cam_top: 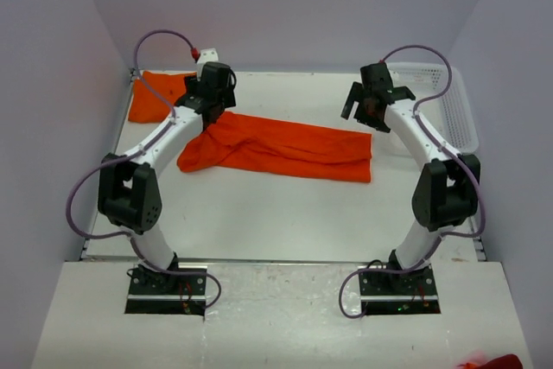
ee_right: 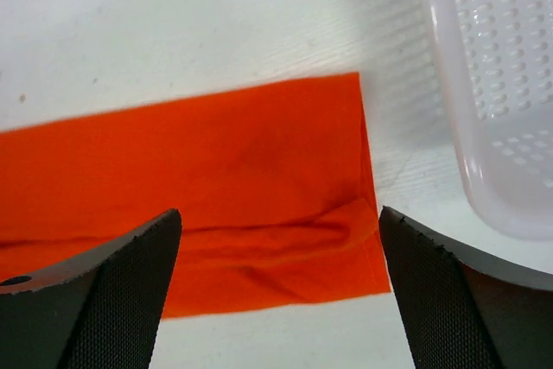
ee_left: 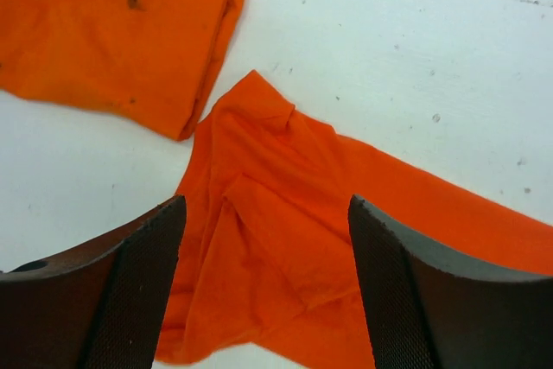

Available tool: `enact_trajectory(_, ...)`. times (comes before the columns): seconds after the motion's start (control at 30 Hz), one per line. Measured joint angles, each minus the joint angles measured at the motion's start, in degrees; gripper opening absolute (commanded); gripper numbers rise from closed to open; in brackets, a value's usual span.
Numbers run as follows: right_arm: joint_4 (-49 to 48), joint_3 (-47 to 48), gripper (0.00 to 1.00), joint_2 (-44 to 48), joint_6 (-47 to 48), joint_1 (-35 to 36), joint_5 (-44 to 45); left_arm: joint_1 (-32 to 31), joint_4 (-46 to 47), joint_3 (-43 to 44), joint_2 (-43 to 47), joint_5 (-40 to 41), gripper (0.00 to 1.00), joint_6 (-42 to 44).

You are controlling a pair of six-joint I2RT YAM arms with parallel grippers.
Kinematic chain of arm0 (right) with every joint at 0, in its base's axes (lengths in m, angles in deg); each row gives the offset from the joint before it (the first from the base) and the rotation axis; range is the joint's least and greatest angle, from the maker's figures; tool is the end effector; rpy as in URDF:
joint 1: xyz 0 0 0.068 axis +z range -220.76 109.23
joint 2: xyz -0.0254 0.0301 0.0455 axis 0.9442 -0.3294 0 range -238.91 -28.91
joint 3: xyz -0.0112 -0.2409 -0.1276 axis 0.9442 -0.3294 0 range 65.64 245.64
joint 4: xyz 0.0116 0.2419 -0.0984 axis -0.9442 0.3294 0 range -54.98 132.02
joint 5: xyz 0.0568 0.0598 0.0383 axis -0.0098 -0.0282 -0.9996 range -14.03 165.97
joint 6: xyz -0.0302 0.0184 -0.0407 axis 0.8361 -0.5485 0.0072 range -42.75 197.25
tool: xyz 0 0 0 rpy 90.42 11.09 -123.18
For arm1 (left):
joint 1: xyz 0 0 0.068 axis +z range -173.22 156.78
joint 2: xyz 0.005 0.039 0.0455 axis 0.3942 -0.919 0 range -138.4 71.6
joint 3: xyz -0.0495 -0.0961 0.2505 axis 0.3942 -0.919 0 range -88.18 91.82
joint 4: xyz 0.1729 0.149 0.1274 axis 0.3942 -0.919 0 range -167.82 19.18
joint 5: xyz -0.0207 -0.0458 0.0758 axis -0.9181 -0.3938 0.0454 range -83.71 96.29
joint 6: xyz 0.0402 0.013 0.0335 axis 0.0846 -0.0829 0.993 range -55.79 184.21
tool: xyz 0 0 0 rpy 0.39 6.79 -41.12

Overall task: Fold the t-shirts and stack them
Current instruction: Fold the other side of the tshirt into a rectangle

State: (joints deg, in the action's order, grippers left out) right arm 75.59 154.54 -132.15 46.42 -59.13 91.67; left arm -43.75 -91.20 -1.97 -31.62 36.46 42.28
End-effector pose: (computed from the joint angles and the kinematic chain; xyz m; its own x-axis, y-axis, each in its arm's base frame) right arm 0.3889 0.0702 0.2794 -0.7096 0.3575 -0.6072 0.3748 0.9212 0.1044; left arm 0.3952 -0.1290 0.2926 -0.5010 -0.1572 -0.8510 -0.2780 0.9605 -0.0137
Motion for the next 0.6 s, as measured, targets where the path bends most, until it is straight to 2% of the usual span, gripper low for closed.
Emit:
enact_trajectory(0.13,0.17,-4.98,0.97,7.58,1.62,2.69,-2.51,-0.33,-0.57,-6.25,10.56,-0.07,0.77,-3.15)
enact_trajectory(0.2,0.17,-7.37,0.90,10.45,2.05,5.22,-3.72,-0.59,-1.57,-7.19,14.99,-1.09,0.69,-5.09)
enact_trajectory(0.23,0.13,-8.74,0.80,11.52,2.12,6.34,-4.94,-0.68,-1.68,-7.37,16.52,-2.19,0.58,-5.77)
enact_trajectory(0.27,0.17,-9.92,0.43,12.17,2.43,7.30,-6.10,-0.85,-1.70,-7.69,17.90,-3.74,0.49,-6.54)
enact_trajectory(0.3,0.31,-10.88,0.13,12.37,2.71,7.98,-7.21,-1.01,-1.42,-8.50,18.97,-4.96,0.34,-7.04)
enact_trajectory(0.33,0.44,-11.65,0.00,12.33,2.69,8.33,-8.33,-1.25,-1.51,-9.97,20.11,-6.51,0.10,-7.52)
enact_trajectory(0.37,0.59,-12.07,0.00,11.96,2.64,8.31,-9.18,-1.44,-1.51,-11.65,20.96,-8.22,0.00,-8.15)
enact_trajectory(0.43,0.74,-12.26,0.00,10.71,2.75,8.02,-10.84,-1.81,-1.90,-16.37,22.43,-11.39,0.00,-8.79)
enact_trajectory(0.47,0.59,-12.26,0.07,10.03,2.95,7.85,-11.72,-2.03,-2.12,-18.86,22.97,-12.96,0.00,-9.09)
enact_trajectory(0.53,0.44,-12.22,0.30,8.66,3.37,7.78,-13.86,-2.16,-3.06,-24.72,24.04,-15.39,0.00,-10.25)
enact_trajectory(0.57,0.39,-12.22,0.52,8.09,3.54,7.93,-14.88,-2.19,-3.78,-27.17,24.46,-15.61,0.00,-10.69)
enact_trajectory(0.6,0.17,-12.22,0.58,7.50,3.80,8.15,-16.00,-2.16,-5.05,-29.14,24.74,-15.52,0.07,-11.30)
